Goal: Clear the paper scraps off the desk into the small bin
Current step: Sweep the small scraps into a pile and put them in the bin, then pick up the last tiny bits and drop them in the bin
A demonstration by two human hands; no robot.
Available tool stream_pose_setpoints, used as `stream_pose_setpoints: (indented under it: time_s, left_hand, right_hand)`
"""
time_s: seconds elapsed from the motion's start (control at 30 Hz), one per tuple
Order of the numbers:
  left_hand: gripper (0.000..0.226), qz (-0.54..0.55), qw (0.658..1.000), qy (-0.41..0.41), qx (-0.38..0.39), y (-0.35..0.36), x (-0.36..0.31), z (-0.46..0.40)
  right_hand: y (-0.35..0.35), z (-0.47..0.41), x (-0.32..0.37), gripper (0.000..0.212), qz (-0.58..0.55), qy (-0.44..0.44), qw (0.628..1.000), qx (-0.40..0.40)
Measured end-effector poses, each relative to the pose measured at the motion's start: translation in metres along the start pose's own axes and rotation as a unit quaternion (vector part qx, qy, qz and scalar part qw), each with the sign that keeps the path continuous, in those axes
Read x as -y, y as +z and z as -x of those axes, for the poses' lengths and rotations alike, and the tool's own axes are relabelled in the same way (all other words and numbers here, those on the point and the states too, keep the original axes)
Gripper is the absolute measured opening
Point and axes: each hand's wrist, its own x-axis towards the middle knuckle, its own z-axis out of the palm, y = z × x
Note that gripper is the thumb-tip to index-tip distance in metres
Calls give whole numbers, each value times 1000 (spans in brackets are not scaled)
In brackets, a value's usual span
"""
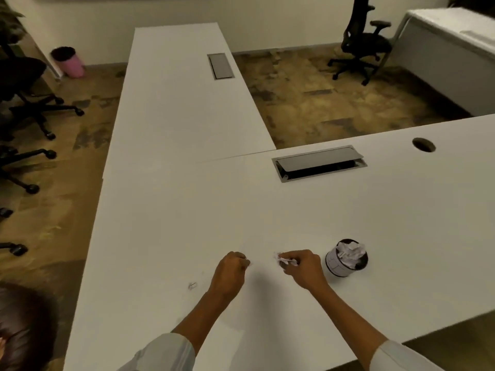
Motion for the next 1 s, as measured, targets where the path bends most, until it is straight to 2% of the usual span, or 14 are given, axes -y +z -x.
stream_pose_setpoints:
  time_s: [0.1, 0.23, 0.37, 0.57, 0.77, 1.0]
  left_hand:
    - [15, 38, 999, 31, 1, 18, -35, -21]
    - [11, 76, 996, 45, 21, 38, -83, -45]
    - [9, 115, 992, 52, 23, 56, -137, -64]
    - [13, 163, 984, 52, 43, 81, -204, -82]
    - [8, 153, 979, 54, 124, 101, -232, -92]
    - [30, 122, 980, 74, 139, 95, -231, -94]
  right_hand:
    - [-53, -5, -6, 13, 14, 7, 998, -59]
    - [-114, -8, -9, 6, 91, 37, 989, -114]
    - [-152, -14, -16, 9, 161, 50, 973, -155]
    - [-173, -25, -20, 18, 255, 100, 956, -99]
    - [-178, -28, -14, 27, 310, 99, 945, -46]
    - [-197, -26, -13, 58, 259, 102, 960, -26]
